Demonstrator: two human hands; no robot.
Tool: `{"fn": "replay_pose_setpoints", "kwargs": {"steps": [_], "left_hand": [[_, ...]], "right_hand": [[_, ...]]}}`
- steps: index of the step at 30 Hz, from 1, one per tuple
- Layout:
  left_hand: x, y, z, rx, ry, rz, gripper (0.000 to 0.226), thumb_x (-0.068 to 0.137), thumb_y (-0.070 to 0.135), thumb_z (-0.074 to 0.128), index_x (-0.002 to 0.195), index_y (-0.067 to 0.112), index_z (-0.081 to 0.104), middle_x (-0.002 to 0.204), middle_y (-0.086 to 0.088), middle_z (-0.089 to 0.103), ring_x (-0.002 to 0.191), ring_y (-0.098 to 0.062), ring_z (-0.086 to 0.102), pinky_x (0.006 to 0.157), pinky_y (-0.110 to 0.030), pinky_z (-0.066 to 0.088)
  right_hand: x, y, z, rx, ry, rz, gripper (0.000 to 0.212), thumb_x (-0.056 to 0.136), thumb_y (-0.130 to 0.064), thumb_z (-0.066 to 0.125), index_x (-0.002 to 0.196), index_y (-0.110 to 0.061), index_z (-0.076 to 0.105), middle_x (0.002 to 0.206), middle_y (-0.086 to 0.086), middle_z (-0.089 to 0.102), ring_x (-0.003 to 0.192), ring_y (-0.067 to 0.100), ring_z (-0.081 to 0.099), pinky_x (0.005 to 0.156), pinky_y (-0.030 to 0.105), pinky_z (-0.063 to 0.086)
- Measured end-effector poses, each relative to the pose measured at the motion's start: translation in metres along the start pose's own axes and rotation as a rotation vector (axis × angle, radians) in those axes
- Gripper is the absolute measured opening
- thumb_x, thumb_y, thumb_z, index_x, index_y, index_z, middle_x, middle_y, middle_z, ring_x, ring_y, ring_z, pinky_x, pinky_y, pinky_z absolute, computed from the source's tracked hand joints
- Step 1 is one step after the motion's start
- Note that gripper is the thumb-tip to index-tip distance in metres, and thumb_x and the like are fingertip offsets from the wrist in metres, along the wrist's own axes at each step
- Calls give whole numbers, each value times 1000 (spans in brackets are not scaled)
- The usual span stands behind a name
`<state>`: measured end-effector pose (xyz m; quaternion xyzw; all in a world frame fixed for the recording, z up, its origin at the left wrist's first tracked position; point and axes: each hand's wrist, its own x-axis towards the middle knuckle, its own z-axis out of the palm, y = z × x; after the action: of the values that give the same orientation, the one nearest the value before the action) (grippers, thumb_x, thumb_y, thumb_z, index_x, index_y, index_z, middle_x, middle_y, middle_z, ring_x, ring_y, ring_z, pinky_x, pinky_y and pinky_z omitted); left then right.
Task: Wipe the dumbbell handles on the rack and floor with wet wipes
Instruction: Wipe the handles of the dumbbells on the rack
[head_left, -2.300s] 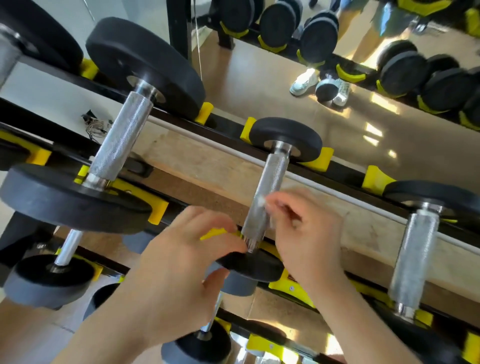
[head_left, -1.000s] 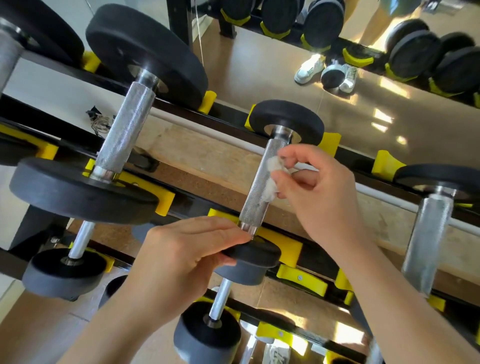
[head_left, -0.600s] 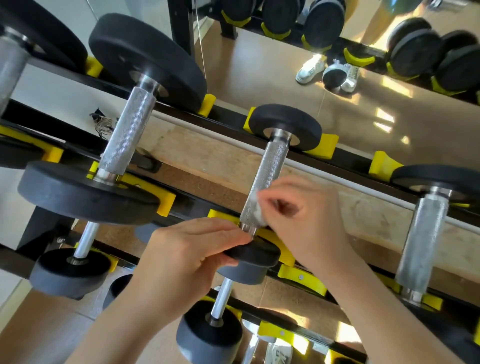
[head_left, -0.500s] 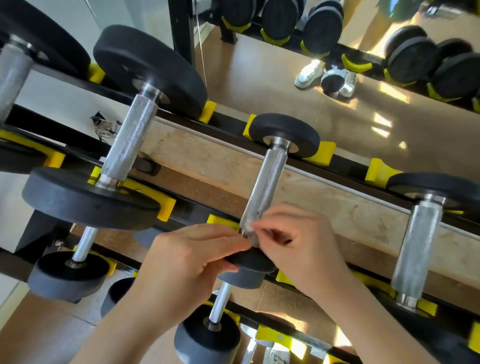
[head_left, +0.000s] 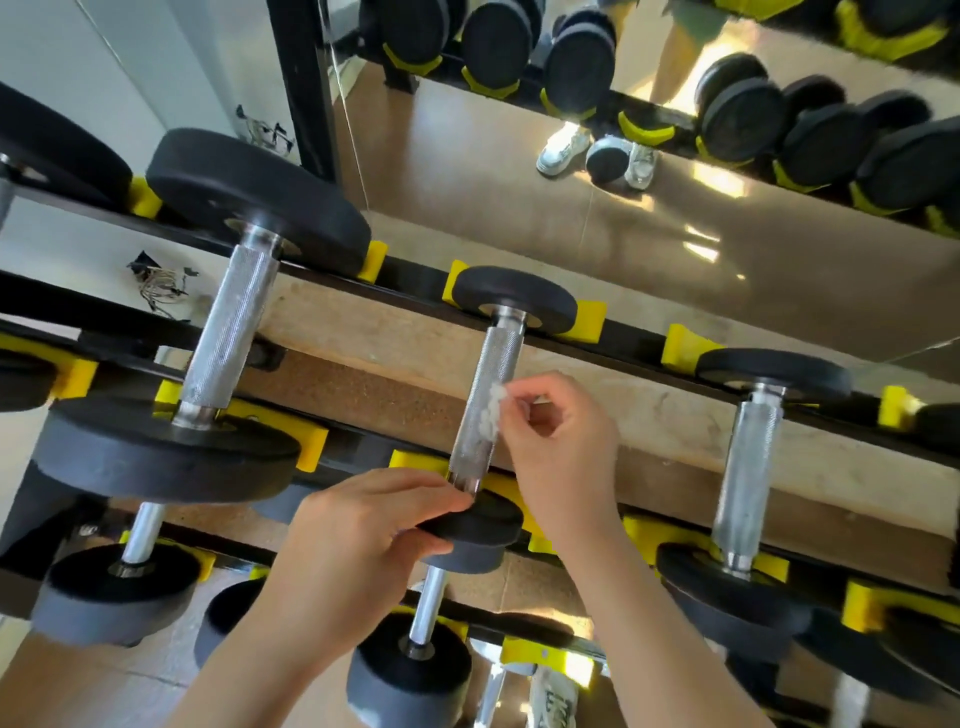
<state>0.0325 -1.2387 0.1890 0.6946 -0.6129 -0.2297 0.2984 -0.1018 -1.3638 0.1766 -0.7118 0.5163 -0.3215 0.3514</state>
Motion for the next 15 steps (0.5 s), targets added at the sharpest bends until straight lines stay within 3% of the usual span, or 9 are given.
{"fn": "replay_pose_setpoints", "kwargs": {"steps": [5,8,10,12,15], "left_hand": [[2,10,-2,18,-45,-121,48,63,4,87,98,34,76,99,27,67,93,7,62,80,-10,49],[3,25,-4,-6,-58,-189,48,67,5,84,94,43,73,92,32,66,89,11,61,79,-10,49],[1,43,-3,-15,-45,-254,49,75,10,79,97,51,65,91,34,64,91,13,59,79,-7,47],[-2,74,0,-43,9,-337,40,83,19,74,108,48,62,94,28,66,91,11,60,78,-9,48],[-10,149,11,-340,199,-430,24,87,29,65,109,37,66,94,19,72,92,4,65,79,-14,51]], "right_hand": [[-28,2,-11,-211,-363,223,11,89,-14,64,85,-22,70,76,-15,63,71,0,59,67,15,48],[-25,-7,-33,83,-352,372,19,84,-8,69,76,-25,71,76,-8,71,74,8,66,73,27,56],[-24,-17,-60,239,-307,391,17,83,-6,71,78,-22,71,74,-6,71,70,4,66,67,20,54],[-29,-27,-96,366,-295,402,13,85,-8,70,80,-20,71,72,-6,70,62,-4,62,57,12,47],[-47,-33,-158,530,-312,459,8,89,-10,66,85,-15,70,70,0,69,51,-3,56,48,10,41]]}}
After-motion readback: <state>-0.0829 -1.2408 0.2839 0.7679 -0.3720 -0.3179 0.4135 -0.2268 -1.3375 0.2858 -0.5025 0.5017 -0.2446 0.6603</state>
